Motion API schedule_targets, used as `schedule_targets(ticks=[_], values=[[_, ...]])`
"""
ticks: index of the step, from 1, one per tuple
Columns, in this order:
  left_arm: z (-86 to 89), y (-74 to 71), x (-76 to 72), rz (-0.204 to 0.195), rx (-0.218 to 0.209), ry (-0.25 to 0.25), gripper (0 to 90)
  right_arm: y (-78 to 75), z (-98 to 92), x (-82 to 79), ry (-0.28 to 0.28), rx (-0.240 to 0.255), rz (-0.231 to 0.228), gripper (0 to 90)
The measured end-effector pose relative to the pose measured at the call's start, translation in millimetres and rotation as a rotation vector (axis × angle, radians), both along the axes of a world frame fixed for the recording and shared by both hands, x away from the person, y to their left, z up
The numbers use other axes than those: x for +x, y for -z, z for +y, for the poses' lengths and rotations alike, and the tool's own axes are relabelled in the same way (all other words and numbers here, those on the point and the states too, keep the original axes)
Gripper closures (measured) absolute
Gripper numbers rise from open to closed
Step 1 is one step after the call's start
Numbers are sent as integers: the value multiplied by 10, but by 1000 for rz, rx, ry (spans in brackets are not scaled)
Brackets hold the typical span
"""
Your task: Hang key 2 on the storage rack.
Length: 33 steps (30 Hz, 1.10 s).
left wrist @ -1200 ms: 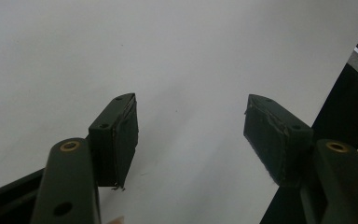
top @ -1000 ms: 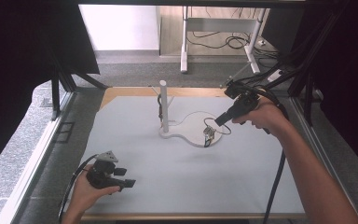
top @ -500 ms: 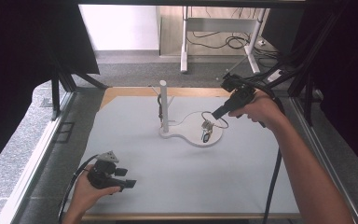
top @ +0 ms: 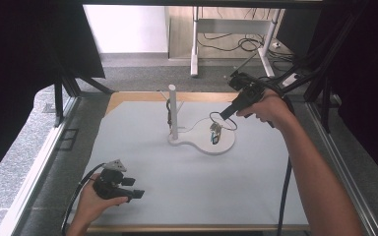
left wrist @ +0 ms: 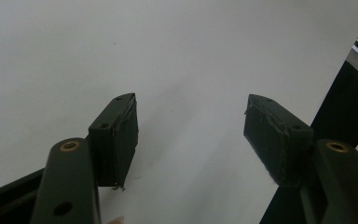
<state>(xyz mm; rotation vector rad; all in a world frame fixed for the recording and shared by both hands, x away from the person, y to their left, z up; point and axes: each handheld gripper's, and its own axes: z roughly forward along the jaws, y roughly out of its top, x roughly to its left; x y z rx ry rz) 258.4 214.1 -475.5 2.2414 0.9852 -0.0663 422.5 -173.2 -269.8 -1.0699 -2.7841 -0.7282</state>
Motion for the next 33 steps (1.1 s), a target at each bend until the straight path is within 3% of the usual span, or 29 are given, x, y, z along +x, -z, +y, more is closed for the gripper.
schedule_targets(ticks=[24, 33], values=[[-5, 15, 2, 5, -3, -3, 355, 96, 169, 176, 2, -41, 31, 877], [-10, 26, 12, 10, 0, 6, 356, 67, 268, 256, -12, -94, 40, 876]])
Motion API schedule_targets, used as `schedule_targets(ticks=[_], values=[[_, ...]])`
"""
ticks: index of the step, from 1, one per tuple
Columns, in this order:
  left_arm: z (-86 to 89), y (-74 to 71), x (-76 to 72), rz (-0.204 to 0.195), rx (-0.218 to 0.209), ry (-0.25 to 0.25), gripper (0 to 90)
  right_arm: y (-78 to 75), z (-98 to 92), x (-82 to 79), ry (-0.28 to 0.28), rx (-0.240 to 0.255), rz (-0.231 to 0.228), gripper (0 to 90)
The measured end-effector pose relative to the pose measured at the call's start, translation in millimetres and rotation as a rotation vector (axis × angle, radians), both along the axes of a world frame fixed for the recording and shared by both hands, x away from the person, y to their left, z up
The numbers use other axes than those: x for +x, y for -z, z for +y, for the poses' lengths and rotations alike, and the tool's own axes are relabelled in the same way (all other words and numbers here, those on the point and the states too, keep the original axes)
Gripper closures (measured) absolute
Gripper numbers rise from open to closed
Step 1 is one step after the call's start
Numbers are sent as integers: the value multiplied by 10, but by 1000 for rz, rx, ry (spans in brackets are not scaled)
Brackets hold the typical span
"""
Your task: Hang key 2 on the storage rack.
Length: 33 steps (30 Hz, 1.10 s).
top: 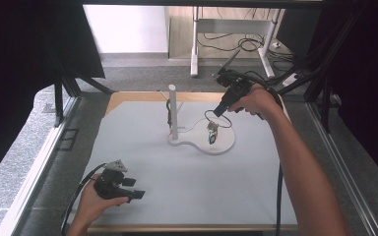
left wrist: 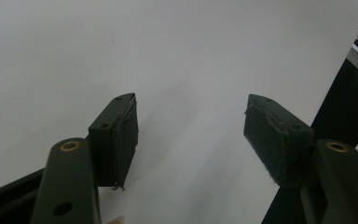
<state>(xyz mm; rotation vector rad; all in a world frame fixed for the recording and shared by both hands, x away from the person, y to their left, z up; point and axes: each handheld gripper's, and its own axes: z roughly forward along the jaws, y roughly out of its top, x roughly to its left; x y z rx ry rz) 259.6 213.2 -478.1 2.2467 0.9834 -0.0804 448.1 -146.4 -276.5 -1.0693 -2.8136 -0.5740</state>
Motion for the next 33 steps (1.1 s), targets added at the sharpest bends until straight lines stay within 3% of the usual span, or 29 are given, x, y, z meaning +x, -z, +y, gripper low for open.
schedule_targets(ticks=[10, 19, 27, 33], values=[[0, 2, -5, -3, -13, 1, 355, -61, 133, 89, 9, -20, -16, 876], [22, -13, -5, -5, -15, 7, 356, -114, 254, 155, -3, -9, -29, 877], [34, 8, -10, 3, -19, 8, 356, -39, 332, 240, -2, -16, -18, 876], [23, 5, -21, 5, -20, 5, 356, -8, 323, 267, 9, 16, -30, 877]])
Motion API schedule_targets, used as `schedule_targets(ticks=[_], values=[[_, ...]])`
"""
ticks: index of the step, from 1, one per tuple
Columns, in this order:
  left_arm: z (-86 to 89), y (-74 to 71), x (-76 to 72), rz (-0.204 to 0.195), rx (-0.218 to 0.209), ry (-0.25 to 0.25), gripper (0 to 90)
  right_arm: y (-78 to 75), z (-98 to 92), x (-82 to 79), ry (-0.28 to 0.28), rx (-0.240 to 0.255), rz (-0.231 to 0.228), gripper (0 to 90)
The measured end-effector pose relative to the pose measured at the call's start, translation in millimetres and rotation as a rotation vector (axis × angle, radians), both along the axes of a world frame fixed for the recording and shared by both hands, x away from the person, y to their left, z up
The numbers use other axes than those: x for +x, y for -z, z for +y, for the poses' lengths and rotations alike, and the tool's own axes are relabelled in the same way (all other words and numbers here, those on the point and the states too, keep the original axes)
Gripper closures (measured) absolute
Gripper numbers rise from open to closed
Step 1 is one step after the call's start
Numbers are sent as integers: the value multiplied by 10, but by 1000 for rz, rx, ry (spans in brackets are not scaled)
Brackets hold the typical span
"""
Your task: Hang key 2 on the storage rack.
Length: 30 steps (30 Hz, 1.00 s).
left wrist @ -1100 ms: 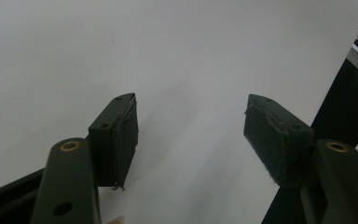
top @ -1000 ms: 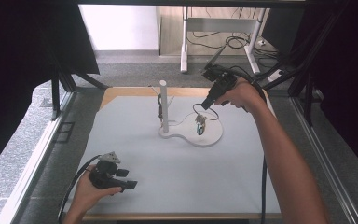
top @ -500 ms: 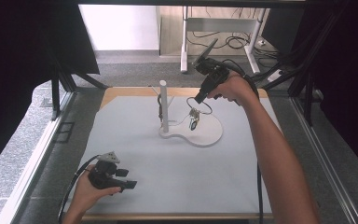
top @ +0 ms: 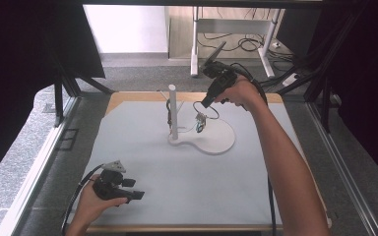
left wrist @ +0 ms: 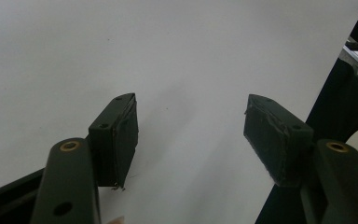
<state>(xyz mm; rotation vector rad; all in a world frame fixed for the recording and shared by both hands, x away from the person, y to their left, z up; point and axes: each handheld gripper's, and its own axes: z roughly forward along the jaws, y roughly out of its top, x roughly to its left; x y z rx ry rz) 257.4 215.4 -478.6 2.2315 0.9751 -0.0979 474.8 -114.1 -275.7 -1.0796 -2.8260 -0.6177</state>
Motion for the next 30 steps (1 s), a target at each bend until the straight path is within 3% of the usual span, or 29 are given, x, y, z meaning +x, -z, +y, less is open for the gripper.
schedule_targets(ticks=[21, 30], values=[[20, -16, -17, -8, -3, 14, 355, 38, 187, 146, 5, 8, -19, 876], [36, -20, -27, -13, -9, 10, 356, 65, 244, 235, 31, 12, -20, 877]])
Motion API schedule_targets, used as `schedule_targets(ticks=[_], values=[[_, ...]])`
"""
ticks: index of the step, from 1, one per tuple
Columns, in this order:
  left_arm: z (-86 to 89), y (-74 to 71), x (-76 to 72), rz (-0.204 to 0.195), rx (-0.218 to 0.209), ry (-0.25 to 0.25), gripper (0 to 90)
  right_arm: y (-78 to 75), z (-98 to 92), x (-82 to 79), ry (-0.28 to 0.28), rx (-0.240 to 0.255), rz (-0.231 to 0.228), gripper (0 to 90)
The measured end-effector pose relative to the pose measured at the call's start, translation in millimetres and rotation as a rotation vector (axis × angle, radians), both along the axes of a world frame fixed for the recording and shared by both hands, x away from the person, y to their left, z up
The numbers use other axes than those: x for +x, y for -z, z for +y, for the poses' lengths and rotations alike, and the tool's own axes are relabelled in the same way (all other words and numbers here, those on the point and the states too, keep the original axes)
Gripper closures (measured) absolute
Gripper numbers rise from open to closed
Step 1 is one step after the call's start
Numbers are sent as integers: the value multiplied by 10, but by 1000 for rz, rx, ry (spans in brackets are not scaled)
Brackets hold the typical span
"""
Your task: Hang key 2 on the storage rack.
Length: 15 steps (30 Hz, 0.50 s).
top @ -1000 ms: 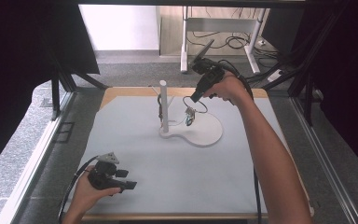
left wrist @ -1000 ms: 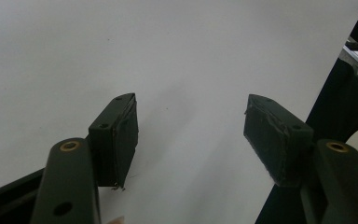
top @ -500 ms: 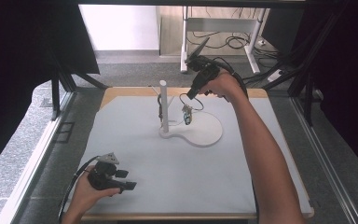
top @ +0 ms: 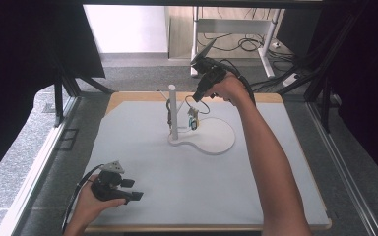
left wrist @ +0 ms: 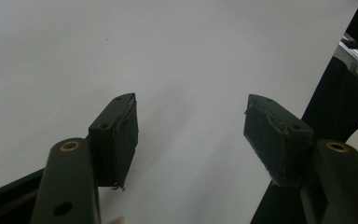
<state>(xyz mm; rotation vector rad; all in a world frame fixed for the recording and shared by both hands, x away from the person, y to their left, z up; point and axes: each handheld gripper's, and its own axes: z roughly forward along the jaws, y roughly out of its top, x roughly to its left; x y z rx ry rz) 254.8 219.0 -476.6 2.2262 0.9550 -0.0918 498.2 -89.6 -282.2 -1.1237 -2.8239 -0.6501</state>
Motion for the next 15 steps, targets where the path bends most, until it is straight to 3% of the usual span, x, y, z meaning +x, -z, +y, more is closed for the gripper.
schedule_targets(ticks=[15], values=[[11, 13, 8, 5, 8, 3, 355, 174, 175, 18, -18, -9, 12, 876]])
